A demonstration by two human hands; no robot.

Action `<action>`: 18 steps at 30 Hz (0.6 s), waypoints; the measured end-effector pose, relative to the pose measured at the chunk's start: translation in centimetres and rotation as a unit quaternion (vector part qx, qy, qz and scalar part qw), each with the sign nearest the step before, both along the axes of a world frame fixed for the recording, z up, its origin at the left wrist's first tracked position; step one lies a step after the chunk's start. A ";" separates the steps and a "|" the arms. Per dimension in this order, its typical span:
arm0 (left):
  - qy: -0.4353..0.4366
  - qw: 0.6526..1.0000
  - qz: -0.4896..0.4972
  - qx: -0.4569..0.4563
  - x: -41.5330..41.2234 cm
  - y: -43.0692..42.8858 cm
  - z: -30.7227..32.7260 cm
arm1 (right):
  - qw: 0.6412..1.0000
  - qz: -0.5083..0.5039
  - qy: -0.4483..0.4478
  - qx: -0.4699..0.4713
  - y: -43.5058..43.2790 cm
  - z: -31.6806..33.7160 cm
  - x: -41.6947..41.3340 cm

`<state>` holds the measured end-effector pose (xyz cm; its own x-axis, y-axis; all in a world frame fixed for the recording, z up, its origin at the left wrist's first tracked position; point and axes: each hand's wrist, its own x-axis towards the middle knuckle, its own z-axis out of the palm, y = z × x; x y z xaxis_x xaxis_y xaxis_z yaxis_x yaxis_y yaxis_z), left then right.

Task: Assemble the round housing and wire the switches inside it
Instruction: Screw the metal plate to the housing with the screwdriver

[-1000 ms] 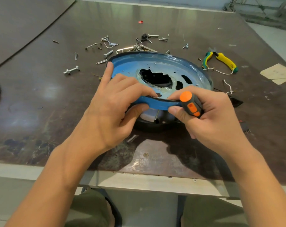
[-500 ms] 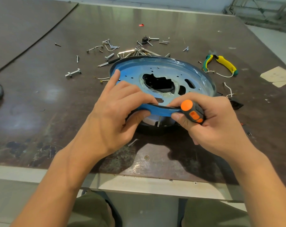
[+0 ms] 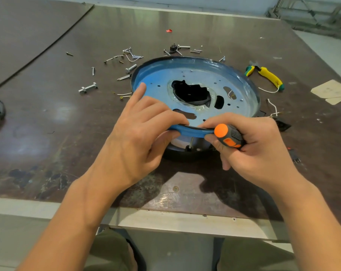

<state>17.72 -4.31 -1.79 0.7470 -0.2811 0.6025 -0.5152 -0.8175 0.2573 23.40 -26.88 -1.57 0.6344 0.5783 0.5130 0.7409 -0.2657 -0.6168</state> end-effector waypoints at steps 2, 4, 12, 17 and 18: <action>0.001 1.000 -0.001 0.007 0.0 0.1 -0.2 | 1.000 0.005 0.001 -0.007 0.0 -0.1 0.1; 0.002 1.000 -0.002 0.002 0.0 0.1 -0.2 | 1.000 0.006 -0.002 -0.006 -0.1 -0.2 0.2; -0.012 1.000 -0.012 -0.001 0.0 0.3 -0.2 | 1.000 0.012 -0.010 0.003 -0.1 -0.3 0.0; 0.002 1.000 -0.015 0.017 0.0 0.6 -0.4 | 1.000 0.011 -0.015 -0.017 0.0 -0.5 0.0; 0.008 1.000 -0.016 0.019 0.0 0.6 -0.5 | 1.000 0.010 -0.015 -0.022 0.0 -0.6 0.0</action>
<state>17.77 -3.66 -2.25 0.7465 -0.3269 0.5796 -0.5370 -0.8104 0.2345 23.43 -26.83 -2.19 0.6073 0.6125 0.5061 0.7646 -0.2774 -0.5818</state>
